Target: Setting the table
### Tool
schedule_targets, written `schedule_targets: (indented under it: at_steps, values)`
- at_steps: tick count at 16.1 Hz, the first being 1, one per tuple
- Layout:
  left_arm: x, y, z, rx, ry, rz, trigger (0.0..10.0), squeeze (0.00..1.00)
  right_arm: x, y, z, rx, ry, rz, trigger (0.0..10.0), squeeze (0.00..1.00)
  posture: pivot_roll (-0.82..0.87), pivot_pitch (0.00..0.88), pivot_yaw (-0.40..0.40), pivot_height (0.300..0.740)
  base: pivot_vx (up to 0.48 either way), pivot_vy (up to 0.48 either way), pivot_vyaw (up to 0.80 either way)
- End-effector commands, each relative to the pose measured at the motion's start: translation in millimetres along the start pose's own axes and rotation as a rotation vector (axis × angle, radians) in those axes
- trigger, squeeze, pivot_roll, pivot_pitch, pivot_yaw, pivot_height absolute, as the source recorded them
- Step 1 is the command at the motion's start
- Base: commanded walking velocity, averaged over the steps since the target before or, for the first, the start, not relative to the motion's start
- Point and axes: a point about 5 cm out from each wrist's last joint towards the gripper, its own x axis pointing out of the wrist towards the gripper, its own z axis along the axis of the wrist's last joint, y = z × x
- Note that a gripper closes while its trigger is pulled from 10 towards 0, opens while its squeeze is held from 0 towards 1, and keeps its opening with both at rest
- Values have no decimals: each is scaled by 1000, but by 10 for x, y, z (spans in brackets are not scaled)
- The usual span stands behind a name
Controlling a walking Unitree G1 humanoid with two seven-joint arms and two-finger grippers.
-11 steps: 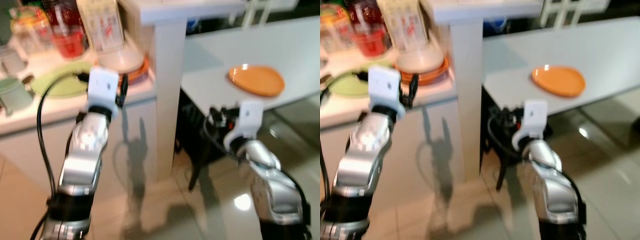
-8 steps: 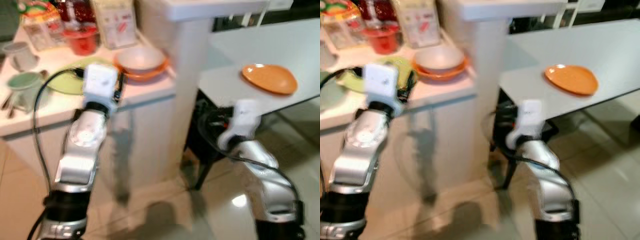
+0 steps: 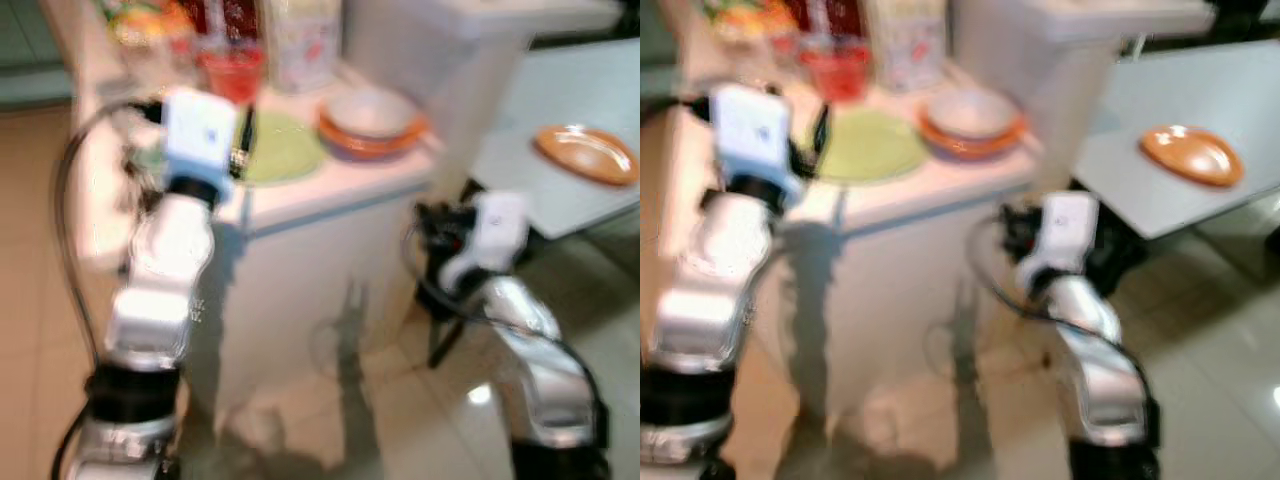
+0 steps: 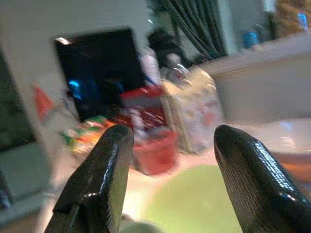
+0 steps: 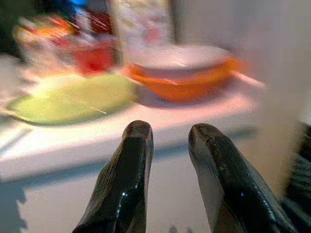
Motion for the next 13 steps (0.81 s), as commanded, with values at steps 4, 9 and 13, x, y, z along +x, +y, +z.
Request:
schedule_targets:
  at_steps: [4, 9, 13]
  values:
    - [-10, -128, 392, -100, -195, -79, 10000, 0, -29, -122, 227, 16, -138, -57, 10000, 0, -1, 0, -17, 740, 0, 237, 0]
    - [-129, -127, -55, -64, 0, -58, 10000, 0, -10, -139, 191, -20, -90, -65, 10000, 0, 3, 0, -21, 740, 0, -288, 0]
    - [-211, -73, -231, -70, 58, -36, 10000, 0, 95, -134, 240, 52, -46, -85, 10000, 0, -1, 0, -25, 740, 0, 0, 0]
